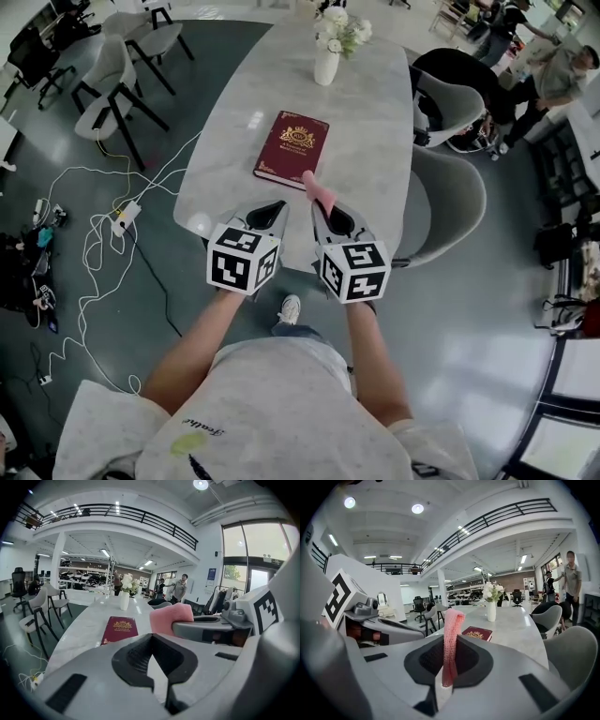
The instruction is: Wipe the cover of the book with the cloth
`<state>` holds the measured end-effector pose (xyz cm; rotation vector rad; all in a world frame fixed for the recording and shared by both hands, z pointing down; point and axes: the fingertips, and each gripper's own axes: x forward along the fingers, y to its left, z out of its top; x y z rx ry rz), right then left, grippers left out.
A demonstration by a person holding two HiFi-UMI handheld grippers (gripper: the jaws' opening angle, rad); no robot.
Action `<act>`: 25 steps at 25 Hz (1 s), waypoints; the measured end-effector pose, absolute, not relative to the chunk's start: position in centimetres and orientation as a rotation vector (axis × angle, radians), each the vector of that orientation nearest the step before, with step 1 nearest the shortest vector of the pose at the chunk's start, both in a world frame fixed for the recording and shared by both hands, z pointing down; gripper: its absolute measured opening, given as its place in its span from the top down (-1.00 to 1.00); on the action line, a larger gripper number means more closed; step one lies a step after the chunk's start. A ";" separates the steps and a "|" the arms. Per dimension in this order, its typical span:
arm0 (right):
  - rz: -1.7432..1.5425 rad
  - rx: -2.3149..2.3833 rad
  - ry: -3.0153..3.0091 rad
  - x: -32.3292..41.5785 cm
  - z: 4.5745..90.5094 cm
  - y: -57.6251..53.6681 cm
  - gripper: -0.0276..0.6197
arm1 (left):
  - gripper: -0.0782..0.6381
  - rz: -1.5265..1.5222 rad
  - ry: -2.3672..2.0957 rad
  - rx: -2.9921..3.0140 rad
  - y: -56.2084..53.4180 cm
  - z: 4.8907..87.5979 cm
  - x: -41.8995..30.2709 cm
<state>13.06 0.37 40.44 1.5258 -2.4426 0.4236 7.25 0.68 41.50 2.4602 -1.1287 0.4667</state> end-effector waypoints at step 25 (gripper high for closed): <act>0.254 1.375 -2.364 16.8 42.6 -14.1 0.86 | 0.76 0.456 -1.222 2.398 -10.0 44.1 7.5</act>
